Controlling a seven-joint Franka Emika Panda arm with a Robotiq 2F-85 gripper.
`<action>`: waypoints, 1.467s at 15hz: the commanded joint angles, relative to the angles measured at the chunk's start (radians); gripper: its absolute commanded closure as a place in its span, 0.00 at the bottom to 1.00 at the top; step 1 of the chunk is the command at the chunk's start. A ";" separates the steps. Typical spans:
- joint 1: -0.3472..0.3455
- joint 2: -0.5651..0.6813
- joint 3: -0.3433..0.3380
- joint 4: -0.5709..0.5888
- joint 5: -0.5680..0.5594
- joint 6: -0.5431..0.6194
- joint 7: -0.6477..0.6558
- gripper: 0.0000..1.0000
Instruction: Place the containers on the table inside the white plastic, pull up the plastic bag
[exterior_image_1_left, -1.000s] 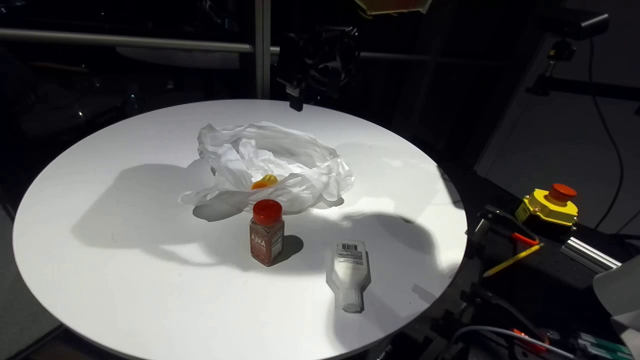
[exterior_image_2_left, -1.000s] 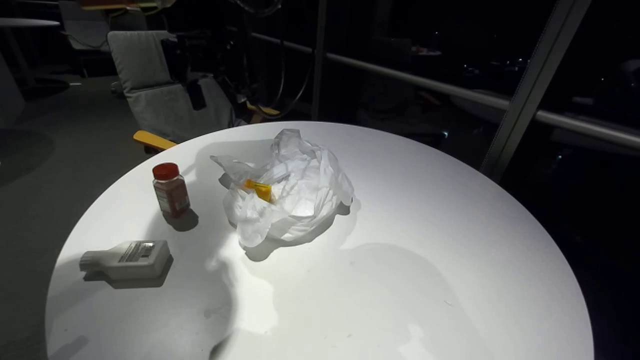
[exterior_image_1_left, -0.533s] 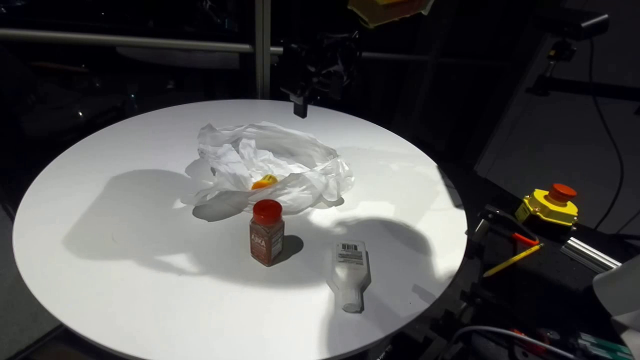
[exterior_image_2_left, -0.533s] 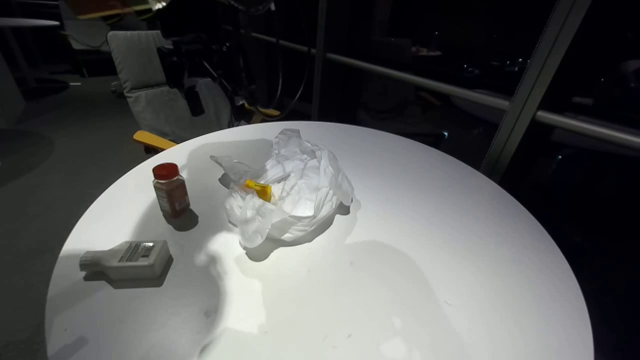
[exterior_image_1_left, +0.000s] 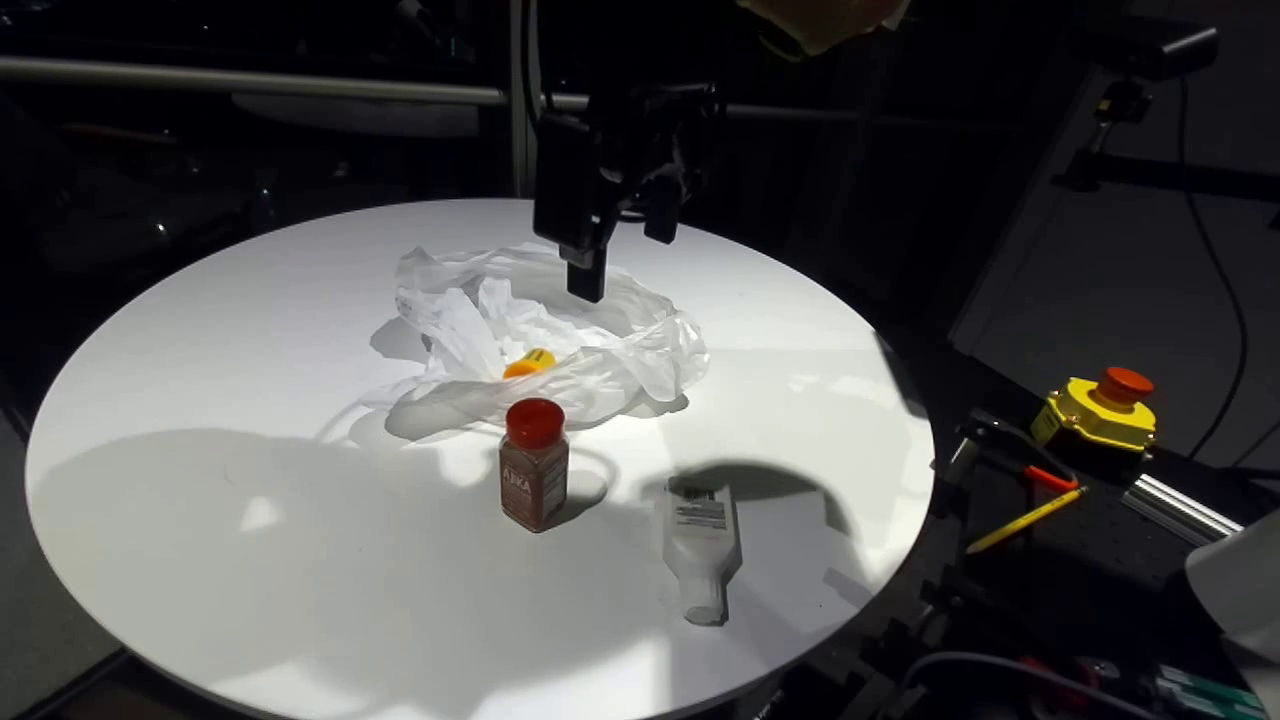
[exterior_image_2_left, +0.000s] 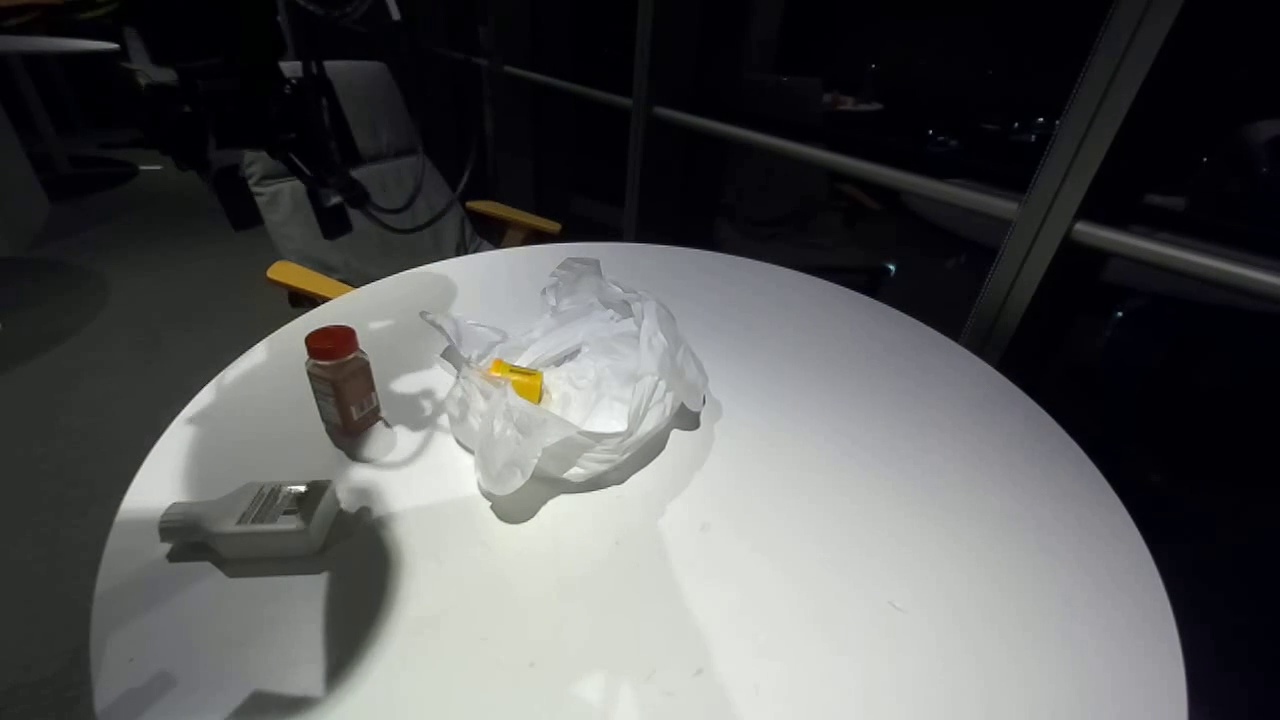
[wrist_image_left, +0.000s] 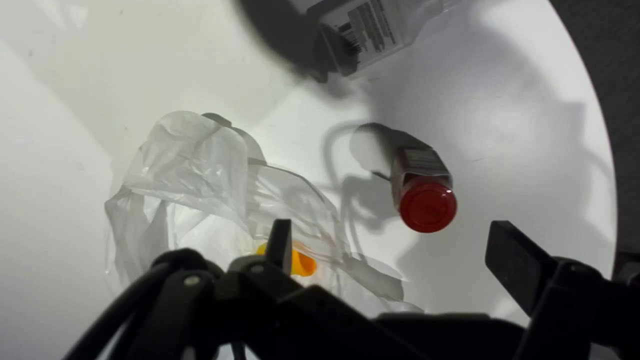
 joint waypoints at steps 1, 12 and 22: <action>-0.021 -0.008 0.096 -0.016 0.000 0.010 0.076 0.00; 0.305 0.020 -0.163 -0.094 -0.149 -0.186 0.363 0.00; 0.401 0.127 -0.250 -0.050 -0.327 -0.183 0.555 0.00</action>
